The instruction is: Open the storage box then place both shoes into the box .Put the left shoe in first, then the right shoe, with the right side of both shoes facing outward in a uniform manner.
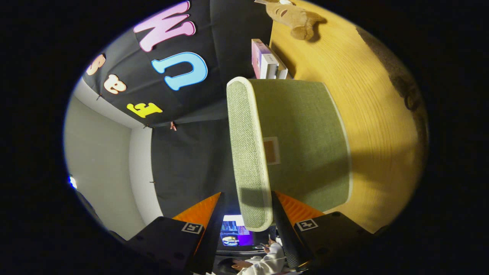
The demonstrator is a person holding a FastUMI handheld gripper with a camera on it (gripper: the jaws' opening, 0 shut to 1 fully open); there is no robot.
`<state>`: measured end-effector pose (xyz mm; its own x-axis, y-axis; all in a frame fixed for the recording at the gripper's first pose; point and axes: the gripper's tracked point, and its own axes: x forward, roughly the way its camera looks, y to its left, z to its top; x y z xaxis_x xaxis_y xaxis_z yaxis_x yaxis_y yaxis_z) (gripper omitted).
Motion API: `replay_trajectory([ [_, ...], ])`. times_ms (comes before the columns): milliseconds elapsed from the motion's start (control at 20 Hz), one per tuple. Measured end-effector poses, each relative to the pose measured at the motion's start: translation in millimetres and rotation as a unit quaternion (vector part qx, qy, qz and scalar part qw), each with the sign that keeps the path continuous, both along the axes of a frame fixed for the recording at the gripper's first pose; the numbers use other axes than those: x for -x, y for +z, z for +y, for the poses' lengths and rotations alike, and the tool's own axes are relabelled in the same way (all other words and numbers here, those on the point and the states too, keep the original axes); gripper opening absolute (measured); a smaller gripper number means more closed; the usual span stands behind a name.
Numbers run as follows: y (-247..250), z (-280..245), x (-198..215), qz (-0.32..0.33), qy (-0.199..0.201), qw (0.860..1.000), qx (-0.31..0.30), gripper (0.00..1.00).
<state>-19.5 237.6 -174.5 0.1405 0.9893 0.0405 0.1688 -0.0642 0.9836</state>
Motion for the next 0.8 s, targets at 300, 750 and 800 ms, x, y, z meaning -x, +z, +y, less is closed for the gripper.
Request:
replay_trajectory([
  [300,17,11,1,-0.018,-0.007,0.999,0.037,0.27],
  [750,63,35,-8,-0.068,-0.005,0.991,0.112,0.05],
  [800,72,38,-7,-0.08,-0.004,0.989,0.125,0.05],
])
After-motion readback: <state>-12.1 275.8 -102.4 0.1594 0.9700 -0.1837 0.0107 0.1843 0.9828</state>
